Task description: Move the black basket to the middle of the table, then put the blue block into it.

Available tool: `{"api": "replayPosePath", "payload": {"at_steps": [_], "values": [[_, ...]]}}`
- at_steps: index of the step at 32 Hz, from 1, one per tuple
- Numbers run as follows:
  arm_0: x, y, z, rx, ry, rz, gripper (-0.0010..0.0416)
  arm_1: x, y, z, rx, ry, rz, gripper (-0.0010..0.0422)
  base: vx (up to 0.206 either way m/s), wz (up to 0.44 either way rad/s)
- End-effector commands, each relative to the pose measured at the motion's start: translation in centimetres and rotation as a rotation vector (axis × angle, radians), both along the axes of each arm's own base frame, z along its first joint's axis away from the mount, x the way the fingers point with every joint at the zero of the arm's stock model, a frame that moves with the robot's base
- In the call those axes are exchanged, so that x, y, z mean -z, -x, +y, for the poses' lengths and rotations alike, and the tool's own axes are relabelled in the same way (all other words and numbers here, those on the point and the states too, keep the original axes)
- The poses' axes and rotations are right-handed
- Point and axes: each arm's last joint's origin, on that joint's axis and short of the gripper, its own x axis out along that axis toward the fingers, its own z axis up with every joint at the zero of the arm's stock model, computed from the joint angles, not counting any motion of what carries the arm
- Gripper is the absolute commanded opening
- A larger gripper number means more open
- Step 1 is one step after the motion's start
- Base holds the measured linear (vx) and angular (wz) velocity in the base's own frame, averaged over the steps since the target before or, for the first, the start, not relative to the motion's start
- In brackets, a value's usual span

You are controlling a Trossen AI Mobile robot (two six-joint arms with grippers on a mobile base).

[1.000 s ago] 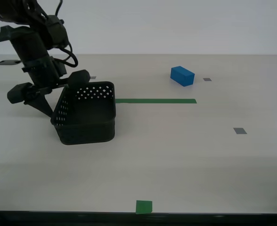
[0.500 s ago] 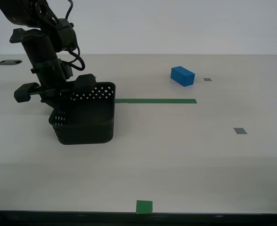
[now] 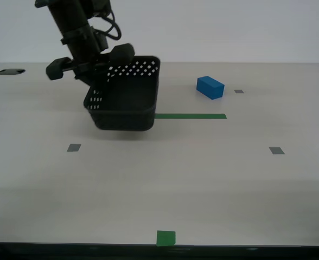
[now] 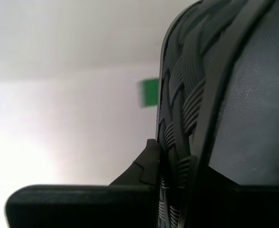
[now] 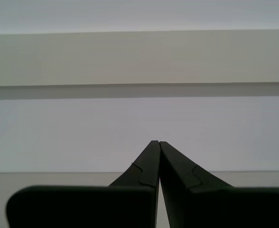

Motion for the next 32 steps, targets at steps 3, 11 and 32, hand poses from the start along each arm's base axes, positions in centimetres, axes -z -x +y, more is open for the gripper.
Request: {"api": "replayPosePath", "payload": {"at_steps": [3,11,32], "values": [[0.0,0.0,0.0,-0.002,-0.001,-0.003,0.0001,-2.5,-0.7,-3.1,0.057,0.045,-0.064,-0.0001,0.0,0.0],[-0.1,0.0,0.0,-0.002,-0.011,-0.004,0.0001,-1.3,-2.6,-6.3,0.089,0.043,-0.05,-0.0001,0.0,0.0],[-0.1,0.0,0.0,-0.003,-0.019,-0.004,0.0,1.0,-5.0,-7.9,0.154,0.008,-0.01,0.0094,0.0,0.0]]}}
